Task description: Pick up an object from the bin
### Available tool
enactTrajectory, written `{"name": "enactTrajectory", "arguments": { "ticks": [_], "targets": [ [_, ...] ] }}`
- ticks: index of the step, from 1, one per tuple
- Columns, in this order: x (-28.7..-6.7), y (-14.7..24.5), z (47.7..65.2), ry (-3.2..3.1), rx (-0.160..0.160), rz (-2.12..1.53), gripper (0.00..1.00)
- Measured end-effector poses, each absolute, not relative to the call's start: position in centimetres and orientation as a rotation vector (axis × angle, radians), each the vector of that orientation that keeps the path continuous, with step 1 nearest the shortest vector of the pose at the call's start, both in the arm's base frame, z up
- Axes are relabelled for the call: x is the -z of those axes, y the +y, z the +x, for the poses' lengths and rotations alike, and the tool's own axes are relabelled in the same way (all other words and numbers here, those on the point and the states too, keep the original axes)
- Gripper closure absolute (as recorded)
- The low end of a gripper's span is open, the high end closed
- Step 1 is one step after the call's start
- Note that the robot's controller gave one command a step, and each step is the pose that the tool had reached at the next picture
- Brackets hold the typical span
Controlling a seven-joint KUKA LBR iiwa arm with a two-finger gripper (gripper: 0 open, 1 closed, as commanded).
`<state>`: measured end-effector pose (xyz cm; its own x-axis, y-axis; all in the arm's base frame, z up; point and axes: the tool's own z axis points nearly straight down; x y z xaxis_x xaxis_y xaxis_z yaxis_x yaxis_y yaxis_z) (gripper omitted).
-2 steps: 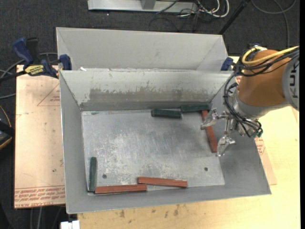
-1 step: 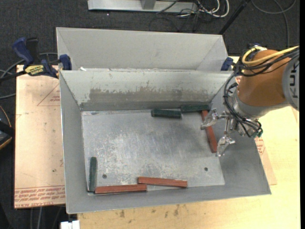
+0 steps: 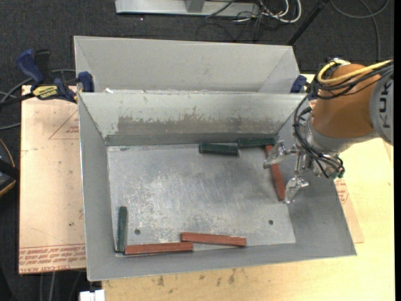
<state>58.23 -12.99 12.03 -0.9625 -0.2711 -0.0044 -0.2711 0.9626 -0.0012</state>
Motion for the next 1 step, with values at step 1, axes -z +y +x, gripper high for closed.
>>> {"name": "enactTrajectory", "arguments": {
  "ticks": [1],
  "targets": [
    [-12.73, -8.93, 56.23, 3.043, -0.005, -0.806, 0.0]
  ]
}}
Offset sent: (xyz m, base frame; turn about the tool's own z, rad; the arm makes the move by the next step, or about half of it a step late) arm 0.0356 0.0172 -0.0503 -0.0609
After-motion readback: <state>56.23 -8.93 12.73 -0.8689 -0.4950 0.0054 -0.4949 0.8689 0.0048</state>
